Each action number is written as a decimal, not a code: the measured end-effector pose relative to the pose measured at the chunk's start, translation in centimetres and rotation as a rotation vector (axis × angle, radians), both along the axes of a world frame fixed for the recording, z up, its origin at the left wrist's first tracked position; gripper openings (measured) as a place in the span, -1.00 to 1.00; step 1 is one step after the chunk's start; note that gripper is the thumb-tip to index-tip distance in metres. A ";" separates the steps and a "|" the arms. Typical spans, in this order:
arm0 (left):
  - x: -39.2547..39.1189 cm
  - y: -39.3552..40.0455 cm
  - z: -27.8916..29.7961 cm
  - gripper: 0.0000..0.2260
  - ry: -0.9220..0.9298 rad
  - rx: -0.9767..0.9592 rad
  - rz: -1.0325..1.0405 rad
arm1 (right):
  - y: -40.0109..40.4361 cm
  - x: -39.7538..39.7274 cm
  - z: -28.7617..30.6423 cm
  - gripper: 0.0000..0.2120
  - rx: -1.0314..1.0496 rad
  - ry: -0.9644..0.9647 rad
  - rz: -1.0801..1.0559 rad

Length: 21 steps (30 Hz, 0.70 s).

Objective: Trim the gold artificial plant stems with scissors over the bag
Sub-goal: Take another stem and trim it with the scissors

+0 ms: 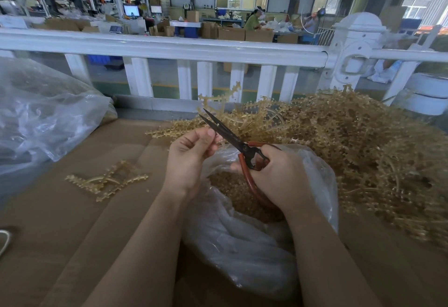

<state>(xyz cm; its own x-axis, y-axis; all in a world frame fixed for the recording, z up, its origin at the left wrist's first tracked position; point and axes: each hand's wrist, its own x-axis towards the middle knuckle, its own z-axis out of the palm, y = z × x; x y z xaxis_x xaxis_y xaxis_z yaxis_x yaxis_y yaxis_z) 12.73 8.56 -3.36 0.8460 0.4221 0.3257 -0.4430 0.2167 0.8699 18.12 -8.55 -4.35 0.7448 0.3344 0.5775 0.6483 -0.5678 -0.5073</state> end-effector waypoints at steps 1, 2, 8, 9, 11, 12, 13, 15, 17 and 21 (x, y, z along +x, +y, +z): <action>0.0 0.0 0.0 -0.88 0.000 0.004 0.008 | 0.0 0.0 0.0 -0.28 -0.003 -0.002 -0.002; 0.0 0.1 -0.1 -0.88 0.001 0.007 0.016 | 0.0 0.1 -0.1 -0.30 -0.012 0.005 -0.007; 0.2 0.1 0.0 -0.87 0.035 -0.006 0.055 | -0.2 -0.3 0.0 -0.36 0.046 0.046 0.002; 0.2 0.0 -0.1 -0.86 0.045 -0.008 0.066 | -0.2 -0.3 0.1 -0.37 0.080 0.101 0.013; 0.2 -0.2 -0.1 -0.84 0.075 0.008 0.093 | -0.1 -0.2 0.1 -0.39 0.153 0.206 0.031; 0.2 -0.4 -0.2 -0.85 0.089 0.013 0.096 | -0.1 -0.2 0.1 -0.39 0.179 0.250 0.037; 0.2 -0.6 -0.1 -0.87 0.098 0.016 0.090 | 0.0 -0.1 0.1 -0.40 0.199 0.288 0.041; 0.2 -1.0 -0.2 -0.90 0.104 0.054 0.074 | 0.3 -0.1 0.1 -0.44 0.233 0.332 0.054; 0.2 -1.2 -0.2 -0.92 0.111 0.123 0.051 | 0.7 -0.1 0.2 -0.47 0.268 0.349 0.069; 0.2 -1.7 -0.1 -0.86 0.137 0.163 -0.047 | 1.3 0.0 0.0 -0.72 0.328 0.397 0.098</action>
